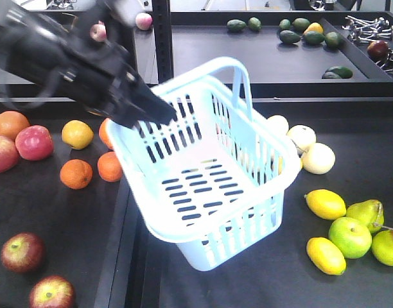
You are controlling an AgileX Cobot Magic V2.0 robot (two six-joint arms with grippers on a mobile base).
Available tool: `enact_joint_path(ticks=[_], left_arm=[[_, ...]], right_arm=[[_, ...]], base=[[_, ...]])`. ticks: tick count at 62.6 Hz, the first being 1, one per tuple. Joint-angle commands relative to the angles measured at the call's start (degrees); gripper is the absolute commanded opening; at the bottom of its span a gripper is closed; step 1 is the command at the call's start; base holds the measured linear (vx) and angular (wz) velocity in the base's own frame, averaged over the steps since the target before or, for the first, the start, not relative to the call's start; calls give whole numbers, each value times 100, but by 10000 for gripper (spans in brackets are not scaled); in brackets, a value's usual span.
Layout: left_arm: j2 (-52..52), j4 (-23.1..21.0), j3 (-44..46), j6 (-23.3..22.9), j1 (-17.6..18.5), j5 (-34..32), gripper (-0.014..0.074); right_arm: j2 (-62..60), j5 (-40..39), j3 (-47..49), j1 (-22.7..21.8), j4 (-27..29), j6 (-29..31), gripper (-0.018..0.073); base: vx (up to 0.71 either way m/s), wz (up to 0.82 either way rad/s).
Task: Pick three apples into basket with both arms
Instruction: 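Close the left gripper on the handle and lift the basket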
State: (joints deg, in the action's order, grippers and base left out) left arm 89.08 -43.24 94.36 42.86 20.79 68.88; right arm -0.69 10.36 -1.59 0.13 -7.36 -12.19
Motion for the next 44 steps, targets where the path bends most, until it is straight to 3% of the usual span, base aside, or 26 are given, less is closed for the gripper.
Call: enact_joint_path(ticks=[1,18,44], left_arm=[[-754,-168,175,-471,20,-25,-8],[-2199,267,-320,-1074,20,-259,-8],[-5369,269,-4044,-1421,20,-2484,-8]], right_arm=[[-74,-447,-79,-1,-35,59,-4],[-74,-447,-79,-1,-35,59,-4],[-74,-447,-79,-1,-35,59,-4]], base=[[0,0],[0,0],[0,0]])
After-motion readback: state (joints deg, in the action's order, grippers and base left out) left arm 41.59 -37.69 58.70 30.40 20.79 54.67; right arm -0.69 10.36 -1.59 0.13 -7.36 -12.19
